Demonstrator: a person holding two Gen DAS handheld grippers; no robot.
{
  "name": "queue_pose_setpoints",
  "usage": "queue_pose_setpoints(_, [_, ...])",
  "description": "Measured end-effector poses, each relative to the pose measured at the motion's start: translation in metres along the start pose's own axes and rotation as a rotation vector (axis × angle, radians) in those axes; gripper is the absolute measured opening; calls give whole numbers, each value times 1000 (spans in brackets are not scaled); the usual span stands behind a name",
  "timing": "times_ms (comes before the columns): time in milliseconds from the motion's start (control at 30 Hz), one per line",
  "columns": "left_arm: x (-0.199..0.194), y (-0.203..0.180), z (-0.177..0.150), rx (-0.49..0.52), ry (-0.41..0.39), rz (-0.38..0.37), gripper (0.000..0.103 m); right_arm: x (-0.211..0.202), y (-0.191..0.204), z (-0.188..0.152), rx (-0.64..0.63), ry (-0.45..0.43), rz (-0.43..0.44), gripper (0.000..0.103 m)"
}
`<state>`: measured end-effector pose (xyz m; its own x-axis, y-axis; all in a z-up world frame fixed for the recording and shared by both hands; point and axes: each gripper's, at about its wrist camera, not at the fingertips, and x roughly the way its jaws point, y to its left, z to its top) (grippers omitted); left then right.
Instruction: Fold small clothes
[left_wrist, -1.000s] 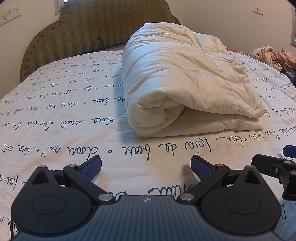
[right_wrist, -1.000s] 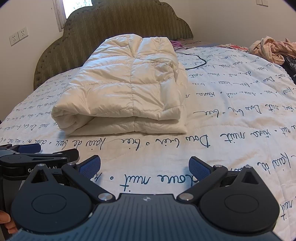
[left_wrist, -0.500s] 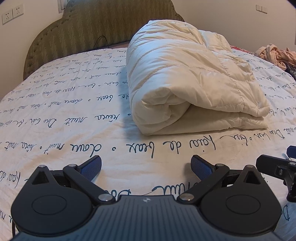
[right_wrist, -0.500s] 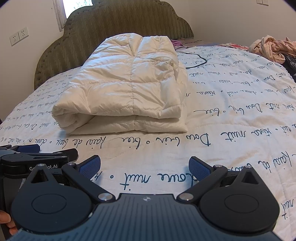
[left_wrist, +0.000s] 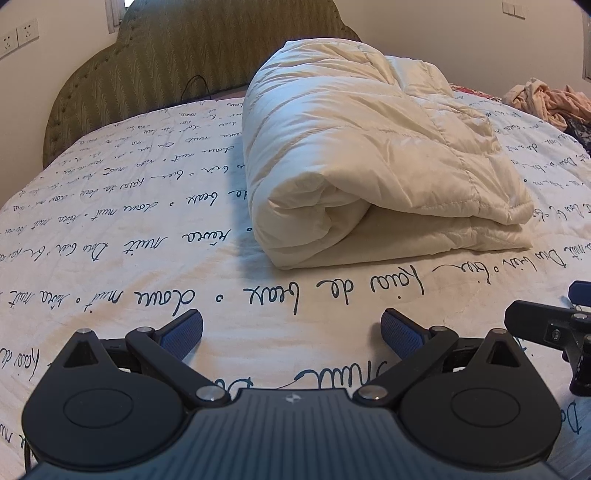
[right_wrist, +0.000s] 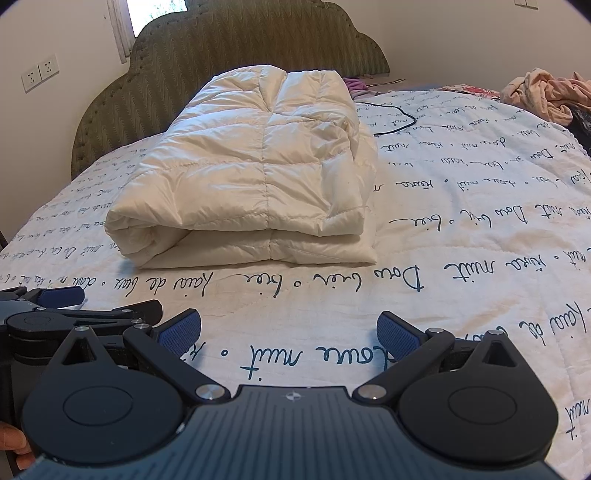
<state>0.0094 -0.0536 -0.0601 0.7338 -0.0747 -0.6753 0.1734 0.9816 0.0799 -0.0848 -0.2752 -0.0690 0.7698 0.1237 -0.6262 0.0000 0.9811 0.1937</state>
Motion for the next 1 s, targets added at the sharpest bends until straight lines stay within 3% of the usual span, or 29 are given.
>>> queue_pose_setpoints(1000, [8,-2,0,-3,8,4,103,9,-5,0,21,17,28,103])
